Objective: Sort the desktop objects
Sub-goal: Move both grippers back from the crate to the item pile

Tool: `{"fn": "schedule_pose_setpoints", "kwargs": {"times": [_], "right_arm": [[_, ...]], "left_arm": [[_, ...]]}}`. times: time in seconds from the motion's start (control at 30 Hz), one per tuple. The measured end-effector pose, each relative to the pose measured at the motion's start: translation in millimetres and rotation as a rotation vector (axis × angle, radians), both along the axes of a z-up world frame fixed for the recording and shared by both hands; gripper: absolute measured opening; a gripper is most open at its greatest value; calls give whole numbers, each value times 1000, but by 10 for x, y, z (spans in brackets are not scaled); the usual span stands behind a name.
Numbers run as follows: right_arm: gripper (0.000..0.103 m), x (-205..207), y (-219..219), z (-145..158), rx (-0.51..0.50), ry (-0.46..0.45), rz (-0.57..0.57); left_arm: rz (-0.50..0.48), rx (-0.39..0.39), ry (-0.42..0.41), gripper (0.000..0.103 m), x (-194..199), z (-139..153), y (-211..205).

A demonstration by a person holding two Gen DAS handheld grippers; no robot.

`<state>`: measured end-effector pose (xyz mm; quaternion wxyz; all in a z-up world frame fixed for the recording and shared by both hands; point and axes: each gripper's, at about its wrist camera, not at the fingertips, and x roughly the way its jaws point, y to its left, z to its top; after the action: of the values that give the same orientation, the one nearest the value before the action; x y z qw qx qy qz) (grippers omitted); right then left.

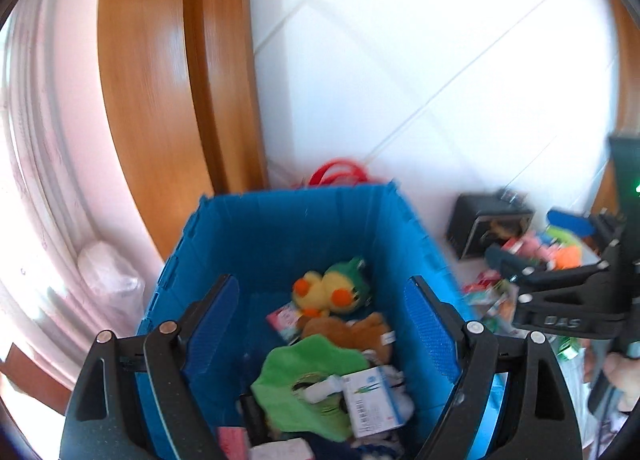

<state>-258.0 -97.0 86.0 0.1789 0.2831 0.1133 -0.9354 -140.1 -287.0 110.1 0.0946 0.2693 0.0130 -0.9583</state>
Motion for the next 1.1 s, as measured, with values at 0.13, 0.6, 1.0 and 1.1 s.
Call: {"fn": "schedule_pose_setpoints", "kwargs": {"times": [0.13, 0.6, 1.0, 1.1], "right_arm": [[103, 279, 593, -177, -47, 54, -89], [103, 860, 3586, -1035, -66, 155, -532], [103, 318, 6068, -2368, -67, -197, -635], [103, 295, 6408, -2569, -75, -257, -649]], "left_arm": [[-26, 7, 105, 94, 367, -40, 358], [-151, 96, 226, 100, 483, -542, 2257], [-193, 132, -77, 100, -739, -2059, 4493], [-215, 117, -186, 100, -991, -2429, 4954]]}}
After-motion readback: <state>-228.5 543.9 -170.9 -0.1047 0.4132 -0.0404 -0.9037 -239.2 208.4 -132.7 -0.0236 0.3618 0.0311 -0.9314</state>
